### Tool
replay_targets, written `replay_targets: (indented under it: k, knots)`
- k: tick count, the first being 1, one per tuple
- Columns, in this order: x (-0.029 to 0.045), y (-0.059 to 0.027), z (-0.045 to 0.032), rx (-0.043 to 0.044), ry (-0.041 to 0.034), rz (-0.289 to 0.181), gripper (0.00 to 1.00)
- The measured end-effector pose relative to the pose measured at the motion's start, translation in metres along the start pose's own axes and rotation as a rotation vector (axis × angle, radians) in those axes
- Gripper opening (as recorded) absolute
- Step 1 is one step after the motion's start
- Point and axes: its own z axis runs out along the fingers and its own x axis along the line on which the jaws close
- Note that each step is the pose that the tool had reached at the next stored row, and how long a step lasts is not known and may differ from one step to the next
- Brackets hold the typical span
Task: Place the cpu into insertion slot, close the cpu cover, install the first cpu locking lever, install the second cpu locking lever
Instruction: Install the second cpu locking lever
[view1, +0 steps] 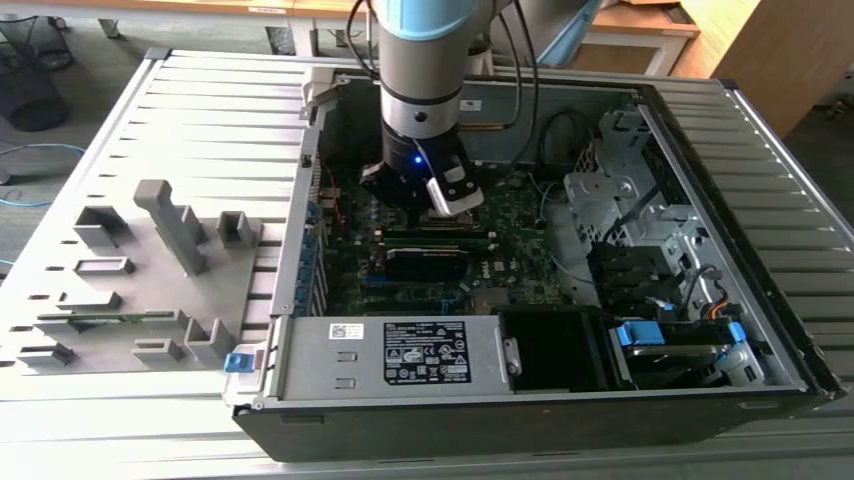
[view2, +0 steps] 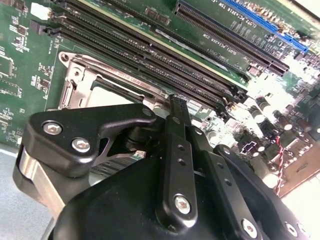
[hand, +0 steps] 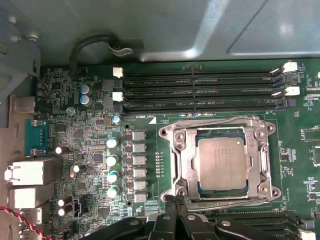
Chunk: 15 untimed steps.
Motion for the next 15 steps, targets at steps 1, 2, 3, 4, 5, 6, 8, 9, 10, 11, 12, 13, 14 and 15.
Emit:
replay_targets:
  k: [1,2,3,4,5,6,8,9,10,11,12,13,14,15]
  knots:
    - [0.0008,-0.0001,0.0001,0.0002,0.0,0.0,0.11]
    - [0.0017,-0.0001,0.0004,0.0002,0.0001,0.0,0.11]
    - [0.0024,-0.0002,0.0006,0.0002,0.0001,0.0,0.11]
    - [0.003,-0.0002,0.0008,0.0002,0.0001,0.0,0.11]
    - [0.0036,-0.0003,0.0009,0.0002,0.0001,0.0,0.11]
    - [0.0039,-0.0004,0.0011,0.0002,0.0002,0.0,0.11]
    - [0.0041,-0.0005,0.0017,0.0003,0.0002,0.0,0.11]
    - [0.0042,-0.0005,0.0021,0.0003,0.0002,0.0,0.11]
    - [0.0043,-0.0005,0.0025,0.0005,0.0003,0.0,0.11]
    - [0.0045,-0.0006,0.0027,0.0004,0.0004,0.0,0.11]
    - [0.0045,-0.0006,0.0029,0.0002,0.0005,0.0,0.11]
    - [0.0045,-0.0006,0.003,0.0001,0.0004,0.0,0.11]
    - [0.0045,-0.0006,0.0032,-0.0002,0.0003,0.0,0.11]
    - [0.0045,-0.0006,0.0033,-0.0003,0.0002,0.0,0.11]
